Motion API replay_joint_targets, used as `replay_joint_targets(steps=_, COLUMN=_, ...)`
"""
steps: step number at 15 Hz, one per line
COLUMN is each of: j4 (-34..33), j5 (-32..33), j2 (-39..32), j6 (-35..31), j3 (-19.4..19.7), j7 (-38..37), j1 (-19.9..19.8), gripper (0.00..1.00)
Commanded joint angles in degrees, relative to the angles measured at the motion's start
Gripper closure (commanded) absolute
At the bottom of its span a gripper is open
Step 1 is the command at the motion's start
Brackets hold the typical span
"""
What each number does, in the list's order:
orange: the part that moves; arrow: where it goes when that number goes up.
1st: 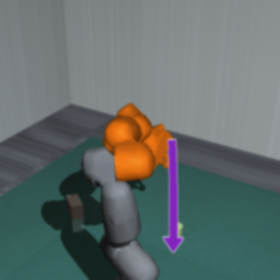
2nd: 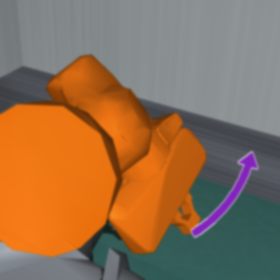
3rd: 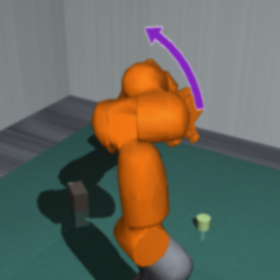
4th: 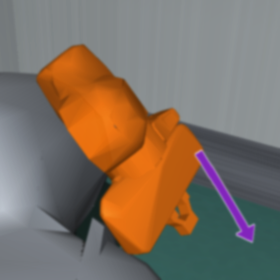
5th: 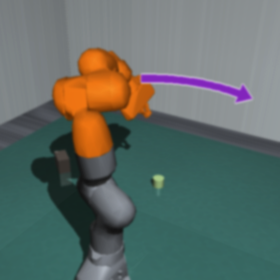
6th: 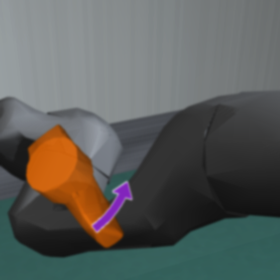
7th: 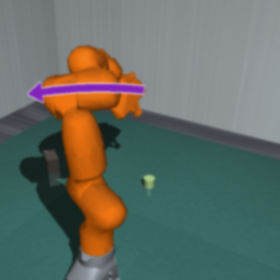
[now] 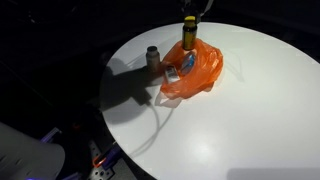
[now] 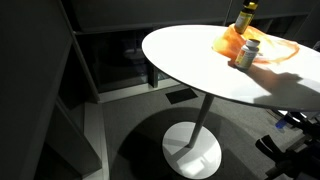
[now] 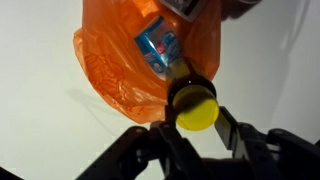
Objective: Place the yellow bottle next to the white one
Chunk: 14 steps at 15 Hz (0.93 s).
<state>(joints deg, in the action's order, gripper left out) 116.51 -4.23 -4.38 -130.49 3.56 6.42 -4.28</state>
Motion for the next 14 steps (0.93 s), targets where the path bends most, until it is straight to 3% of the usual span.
replay_joint_targets(steps=1, j4=0.9, j5=0.9, j2=3.9, j6=0.7, j3=-1.5, j7=1.2, j1=1.7, gripper=0.81)
replay_joint_targets(steps=14, j4=2.5, j5=-0.2, j2=2.5, j6=4.1, j3=-4.5, j7=4.4, j1=5.0, gripper=0.81)
